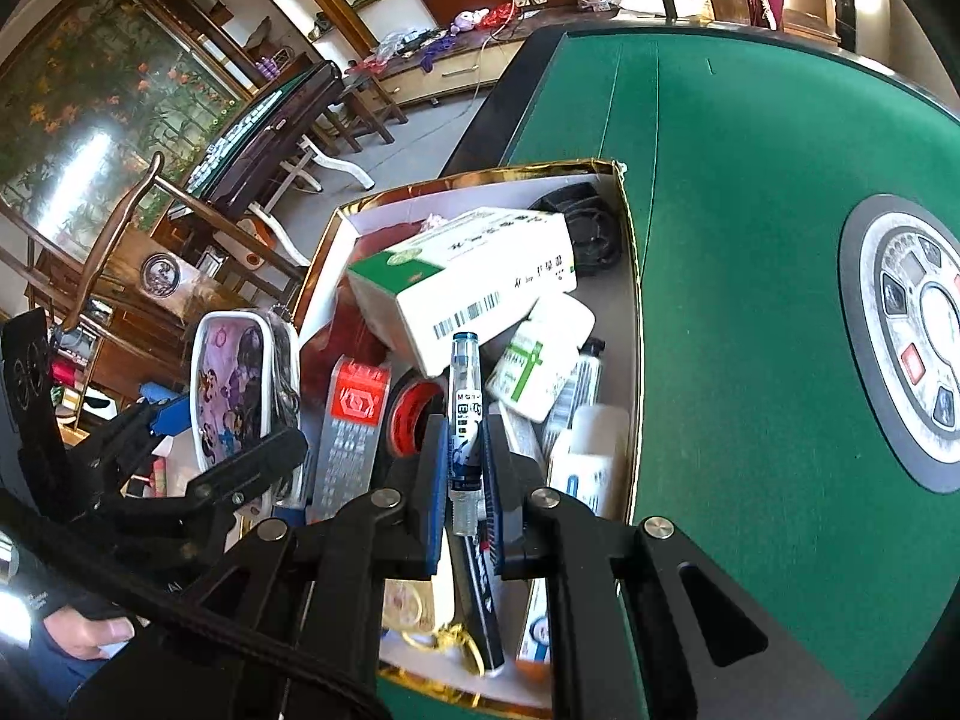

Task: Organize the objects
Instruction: 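Lower the pencil case and pen into the tray and open both tools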

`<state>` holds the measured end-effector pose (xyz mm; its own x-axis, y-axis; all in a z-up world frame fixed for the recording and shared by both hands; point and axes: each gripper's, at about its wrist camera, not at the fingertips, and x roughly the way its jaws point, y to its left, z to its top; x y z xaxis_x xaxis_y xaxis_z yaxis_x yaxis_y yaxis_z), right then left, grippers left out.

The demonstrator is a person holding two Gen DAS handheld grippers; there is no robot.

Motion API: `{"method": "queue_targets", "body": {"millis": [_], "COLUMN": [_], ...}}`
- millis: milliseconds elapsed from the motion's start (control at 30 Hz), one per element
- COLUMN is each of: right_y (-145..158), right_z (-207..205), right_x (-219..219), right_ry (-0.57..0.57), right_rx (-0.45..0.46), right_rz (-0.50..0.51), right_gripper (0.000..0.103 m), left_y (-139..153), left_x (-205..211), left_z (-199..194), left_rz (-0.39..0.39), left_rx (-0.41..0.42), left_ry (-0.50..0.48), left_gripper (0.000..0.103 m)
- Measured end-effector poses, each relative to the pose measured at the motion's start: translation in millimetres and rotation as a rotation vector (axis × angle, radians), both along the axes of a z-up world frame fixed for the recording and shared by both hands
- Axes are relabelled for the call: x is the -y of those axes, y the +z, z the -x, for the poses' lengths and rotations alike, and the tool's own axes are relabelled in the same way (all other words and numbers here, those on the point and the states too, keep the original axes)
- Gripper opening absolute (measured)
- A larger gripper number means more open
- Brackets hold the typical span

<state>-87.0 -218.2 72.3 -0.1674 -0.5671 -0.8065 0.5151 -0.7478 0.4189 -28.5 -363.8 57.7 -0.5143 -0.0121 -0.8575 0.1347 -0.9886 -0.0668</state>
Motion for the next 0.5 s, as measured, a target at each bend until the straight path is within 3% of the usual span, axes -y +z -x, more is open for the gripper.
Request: {"method": "queue_targets", "body": {"millis": [500], "right_y": [-11.9], "right_z": [22.3], "right_x": [17.2], "right_ry": [-0.008], "right_rx": [0.010], "right_rz": [-0.027], "right_gripper": [0.009], "left_y": [-8.3], "left_x": [5.9], "left_z": [28.5], "left_rz": [0.006], "left_rx": [0.016], "left_ry": [0.025], "left_gripper": [0.078]}}
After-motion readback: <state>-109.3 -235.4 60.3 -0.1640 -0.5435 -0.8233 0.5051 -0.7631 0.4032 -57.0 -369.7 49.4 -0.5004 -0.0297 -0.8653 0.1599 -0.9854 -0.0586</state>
